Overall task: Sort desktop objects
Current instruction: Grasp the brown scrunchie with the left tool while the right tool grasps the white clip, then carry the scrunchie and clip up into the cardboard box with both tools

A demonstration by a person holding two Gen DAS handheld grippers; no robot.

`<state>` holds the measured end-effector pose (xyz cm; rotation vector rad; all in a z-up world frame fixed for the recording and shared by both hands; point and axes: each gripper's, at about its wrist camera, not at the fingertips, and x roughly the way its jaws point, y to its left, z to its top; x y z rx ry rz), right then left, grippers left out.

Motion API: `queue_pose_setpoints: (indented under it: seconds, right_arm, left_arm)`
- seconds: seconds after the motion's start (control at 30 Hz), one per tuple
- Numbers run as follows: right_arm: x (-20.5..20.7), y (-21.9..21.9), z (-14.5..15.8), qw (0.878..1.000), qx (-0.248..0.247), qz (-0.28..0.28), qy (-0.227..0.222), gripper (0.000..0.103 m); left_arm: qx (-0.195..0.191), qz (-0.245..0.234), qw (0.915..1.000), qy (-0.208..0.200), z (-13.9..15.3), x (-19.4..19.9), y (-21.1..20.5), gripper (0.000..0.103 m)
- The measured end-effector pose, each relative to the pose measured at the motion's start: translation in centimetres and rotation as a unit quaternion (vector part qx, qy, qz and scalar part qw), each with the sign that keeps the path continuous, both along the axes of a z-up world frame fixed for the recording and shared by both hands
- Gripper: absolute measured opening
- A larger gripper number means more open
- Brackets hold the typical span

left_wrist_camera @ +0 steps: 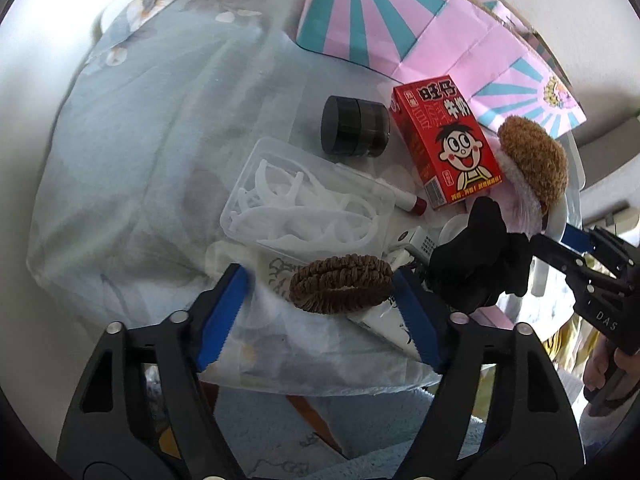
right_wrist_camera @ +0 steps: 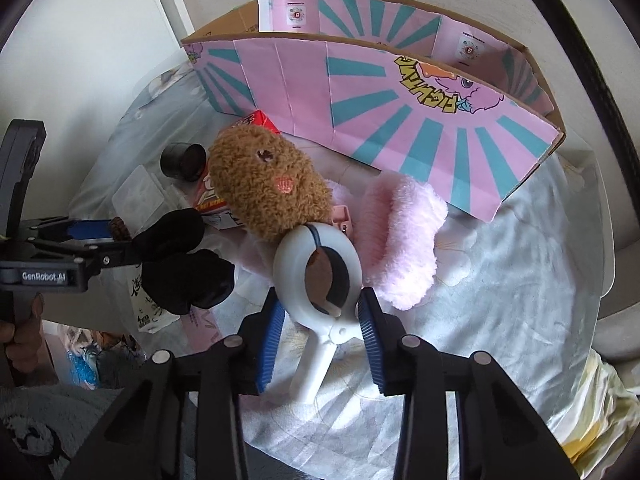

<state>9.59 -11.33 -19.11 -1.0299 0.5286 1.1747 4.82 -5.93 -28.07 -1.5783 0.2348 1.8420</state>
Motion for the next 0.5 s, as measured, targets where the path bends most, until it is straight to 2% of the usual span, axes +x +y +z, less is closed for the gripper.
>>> queue_pose_setpoints:
  seconds: [0.07, 0.2, 0.3, 0.37, 0.5]
  right_arm:
    - [0.1, -0.2, 0.1, 1.000, 0.002, 0.002, 0.005, 0.035]
    - [0.3, -0.4, 0.4, 1.000, 0.004, 0.003, 0.015, 0.035]
    - [0.5, -0.5, 0.6, 1.000, 0.007, 0.003, 0.022, 0.035]
    - [0.5, -0.6, 0.8, 1.000, 0.010, 0.004, 0.023, 0.035]
    - [0.5, -0.7, 1.0, 1.000, 0.016, 0.004, 0.026, 0.034]
  left_arm:
    - [0.007, 0.001, 1.0000, -0.005, 0.2, 0.0, -0.2, 0.059]
    - [0.014, 0.010, 0.9998, -0.012, 0.5, 0.2, -0.6, 0.054]
    - [0.019, 0.003, 0.9998, -0.012, 1.0, 0.6, -0.6, 0.043]
    - [0.023, -0.005, 0.9997, -0.010, 1.3, 0.8, -0.6, 0.031]
    - [0.018, -0.017, 0.9997, -0.001, 1.1, -0.4, -0.2, 0.022]
